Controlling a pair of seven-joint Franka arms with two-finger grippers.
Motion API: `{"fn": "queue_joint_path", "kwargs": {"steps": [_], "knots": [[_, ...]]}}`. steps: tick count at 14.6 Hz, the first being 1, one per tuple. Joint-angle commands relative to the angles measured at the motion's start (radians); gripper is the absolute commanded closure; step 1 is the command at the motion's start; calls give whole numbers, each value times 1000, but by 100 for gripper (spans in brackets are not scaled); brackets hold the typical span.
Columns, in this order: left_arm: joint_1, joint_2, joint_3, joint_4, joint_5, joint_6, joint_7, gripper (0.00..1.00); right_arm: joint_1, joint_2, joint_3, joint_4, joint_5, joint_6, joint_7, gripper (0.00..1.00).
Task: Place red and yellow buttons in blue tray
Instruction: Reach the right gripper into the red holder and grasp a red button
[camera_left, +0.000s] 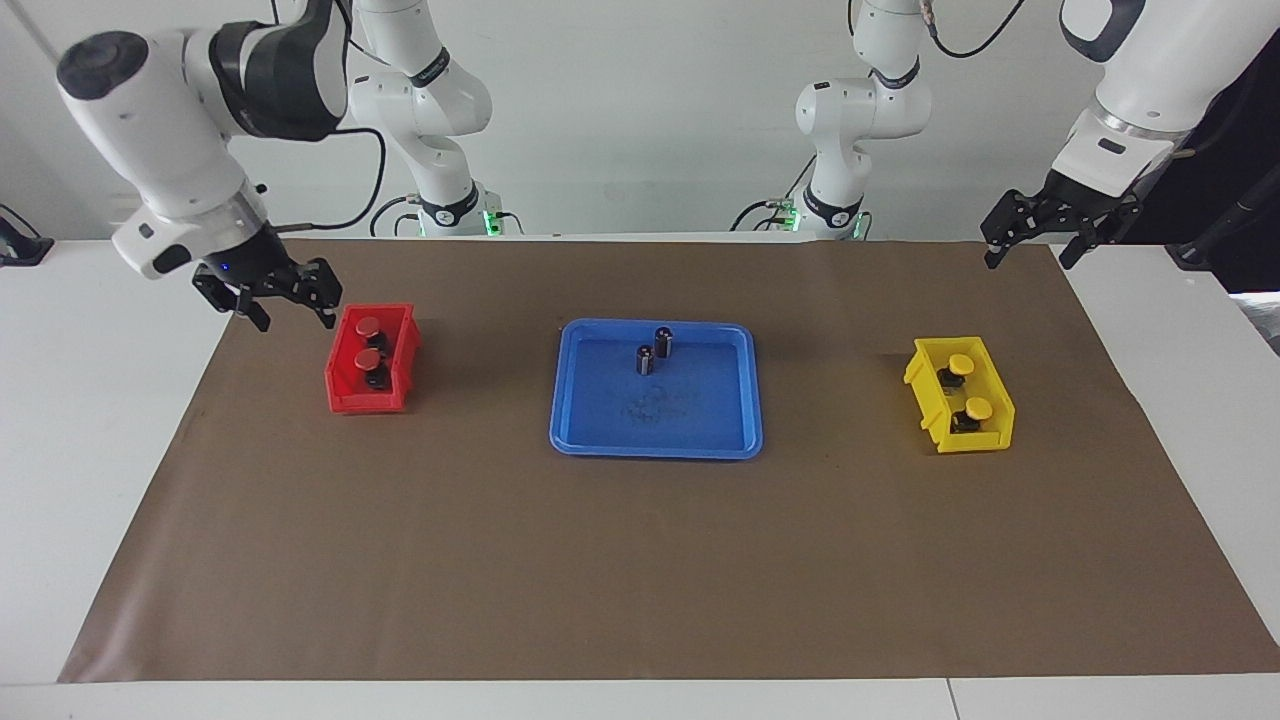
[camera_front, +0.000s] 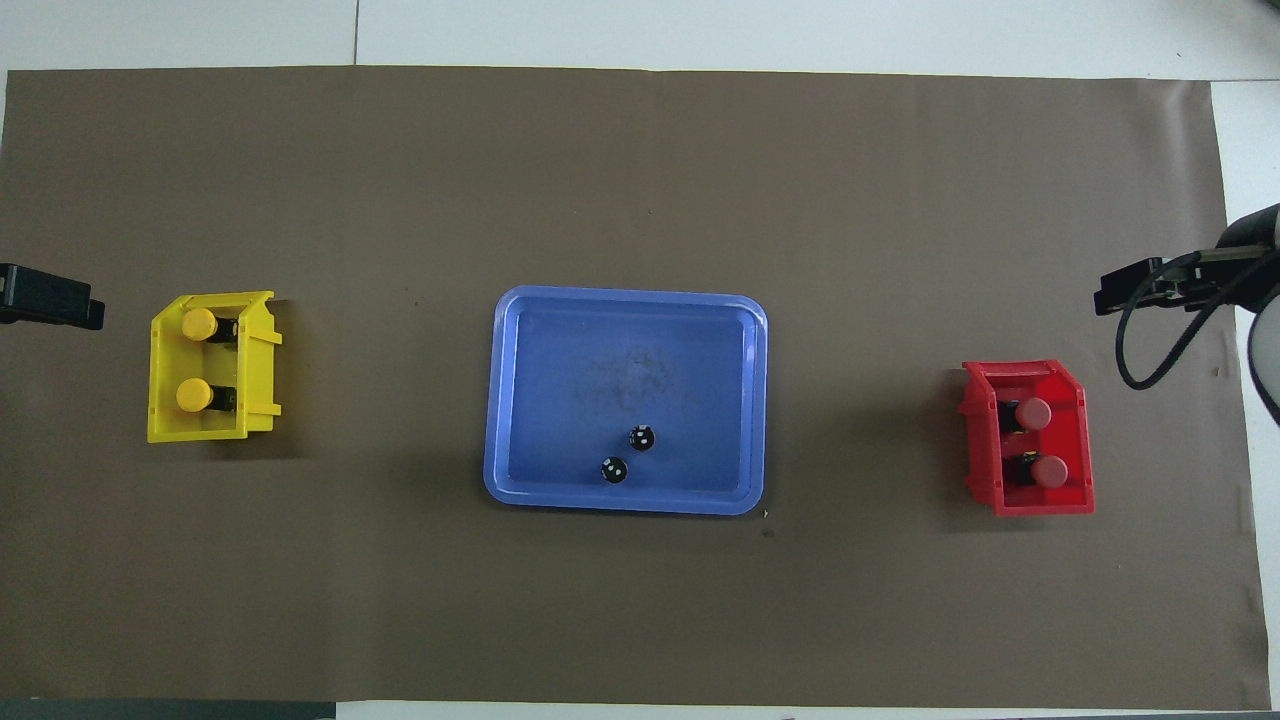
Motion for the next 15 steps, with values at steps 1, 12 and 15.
{"fn": "queue_joint_path", "kwargs": {"steps": [1, 12, 15], "knots": [[5, -26, 1, -27, -14, -5, 5, 0, -1, -33, 1, -164, 17, 102, -4, 18], [-56, -197, -81, -22, -17, -181, -133, 0, -10, -81, 0, -445, 17, 331, -17, 23], [-47, -216, -87, -20, -20, -192, -131, 0, -16, -87, -1, -476, 17, 358, -36, 26]]}}
